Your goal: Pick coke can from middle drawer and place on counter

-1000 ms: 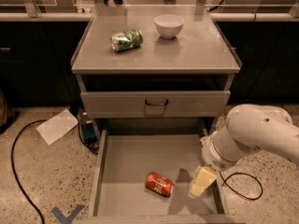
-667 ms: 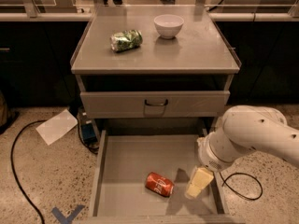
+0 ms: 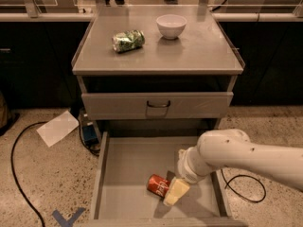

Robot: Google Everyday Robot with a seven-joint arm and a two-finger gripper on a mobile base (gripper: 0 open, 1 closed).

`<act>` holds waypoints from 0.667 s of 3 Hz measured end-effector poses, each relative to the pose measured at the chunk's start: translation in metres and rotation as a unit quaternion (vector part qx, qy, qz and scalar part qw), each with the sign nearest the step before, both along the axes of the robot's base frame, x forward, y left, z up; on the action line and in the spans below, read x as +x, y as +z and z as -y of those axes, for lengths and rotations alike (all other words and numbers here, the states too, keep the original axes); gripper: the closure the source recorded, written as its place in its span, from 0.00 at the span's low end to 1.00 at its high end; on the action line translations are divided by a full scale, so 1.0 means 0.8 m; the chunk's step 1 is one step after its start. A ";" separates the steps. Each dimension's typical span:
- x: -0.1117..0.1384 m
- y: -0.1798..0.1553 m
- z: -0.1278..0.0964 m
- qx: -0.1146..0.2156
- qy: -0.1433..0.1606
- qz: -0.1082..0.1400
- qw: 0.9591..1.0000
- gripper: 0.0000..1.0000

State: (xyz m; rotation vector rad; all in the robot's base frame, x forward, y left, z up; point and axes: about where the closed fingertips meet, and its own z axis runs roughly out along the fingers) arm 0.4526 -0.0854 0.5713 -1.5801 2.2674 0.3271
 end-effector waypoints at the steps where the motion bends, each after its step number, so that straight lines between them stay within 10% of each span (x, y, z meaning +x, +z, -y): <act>1: 0.019 -0.054 -0.027 0.014 -0.024 0.007 1.000 0.00; 2: 0.034 -0.108 -0.049 0.022 -0.042 -0.006 0.999 0.00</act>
Offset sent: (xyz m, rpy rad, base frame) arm 0.0406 0.0609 -0.1447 0.0662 0.0565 -0.1280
